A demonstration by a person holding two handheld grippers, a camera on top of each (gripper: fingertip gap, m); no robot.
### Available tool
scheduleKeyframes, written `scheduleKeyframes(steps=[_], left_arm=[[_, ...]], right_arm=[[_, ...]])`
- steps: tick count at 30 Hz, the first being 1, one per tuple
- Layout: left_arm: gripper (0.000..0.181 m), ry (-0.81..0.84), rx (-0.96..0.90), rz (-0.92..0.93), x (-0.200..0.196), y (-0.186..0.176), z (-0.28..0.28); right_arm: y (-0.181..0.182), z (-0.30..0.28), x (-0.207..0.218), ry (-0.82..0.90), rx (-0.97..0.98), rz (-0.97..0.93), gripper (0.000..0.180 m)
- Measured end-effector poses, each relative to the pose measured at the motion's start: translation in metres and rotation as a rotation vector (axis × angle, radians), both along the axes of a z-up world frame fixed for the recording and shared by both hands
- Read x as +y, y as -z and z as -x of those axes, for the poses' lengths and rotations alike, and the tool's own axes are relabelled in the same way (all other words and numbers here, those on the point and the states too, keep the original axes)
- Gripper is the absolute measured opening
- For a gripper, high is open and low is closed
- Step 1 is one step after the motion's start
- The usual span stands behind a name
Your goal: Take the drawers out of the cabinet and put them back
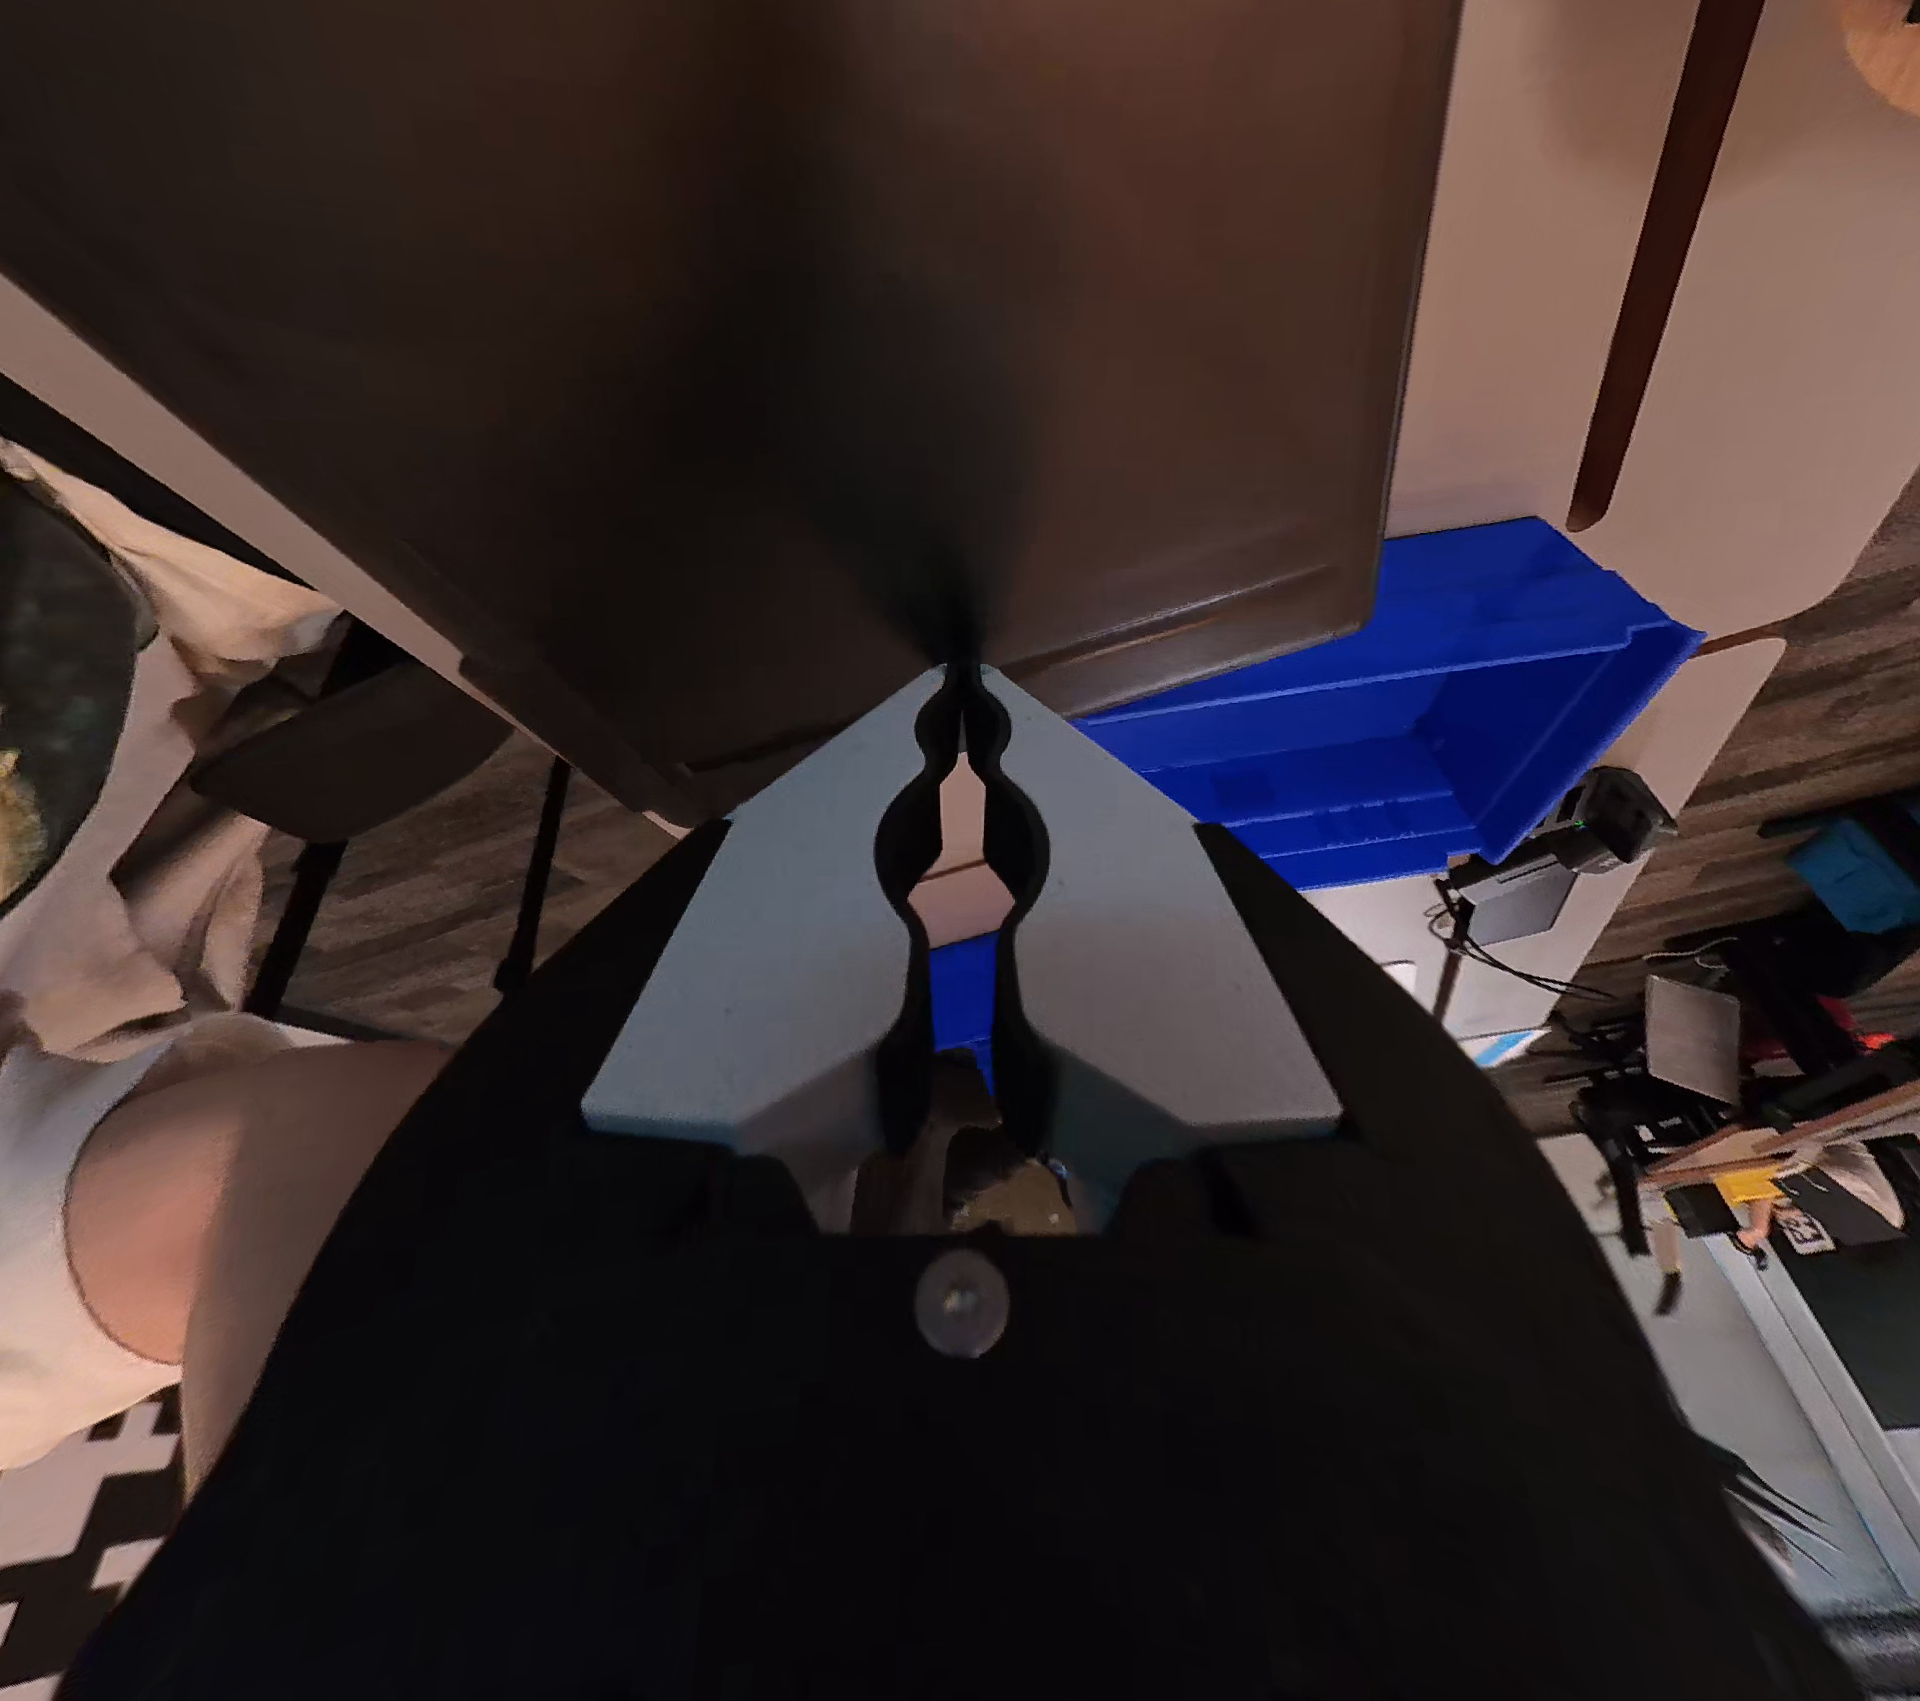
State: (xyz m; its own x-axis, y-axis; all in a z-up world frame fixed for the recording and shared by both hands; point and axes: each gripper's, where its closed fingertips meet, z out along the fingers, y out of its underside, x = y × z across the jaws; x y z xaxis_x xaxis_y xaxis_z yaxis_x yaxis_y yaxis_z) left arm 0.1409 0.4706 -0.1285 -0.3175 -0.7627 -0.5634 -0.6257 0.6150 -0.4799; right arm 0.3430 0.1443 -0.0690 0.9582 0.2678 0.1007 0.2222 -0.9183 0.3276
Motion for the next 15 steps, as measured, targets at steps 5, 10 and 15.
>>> scheduleKeyframes(steps=[5,10,15], left_arm=[[0.048,-0.045,0.342,-0.077,0.072,0.049,0.003],[0.040,-0.061,0.465,-0.022,0.113,0.083,-0.010],[0.028,-0.094,0.595,-0.030,0.141,0.115,-0.010]], right_arm=[[0.000,0.000,0.000,0.021,0.023,-0.035,0.000],[0.000,0.000,0.000,0.017,0.015,-0.032,0.000],[0.000,0.000,0.000,0.018,0.013,-0.050,0.000]])
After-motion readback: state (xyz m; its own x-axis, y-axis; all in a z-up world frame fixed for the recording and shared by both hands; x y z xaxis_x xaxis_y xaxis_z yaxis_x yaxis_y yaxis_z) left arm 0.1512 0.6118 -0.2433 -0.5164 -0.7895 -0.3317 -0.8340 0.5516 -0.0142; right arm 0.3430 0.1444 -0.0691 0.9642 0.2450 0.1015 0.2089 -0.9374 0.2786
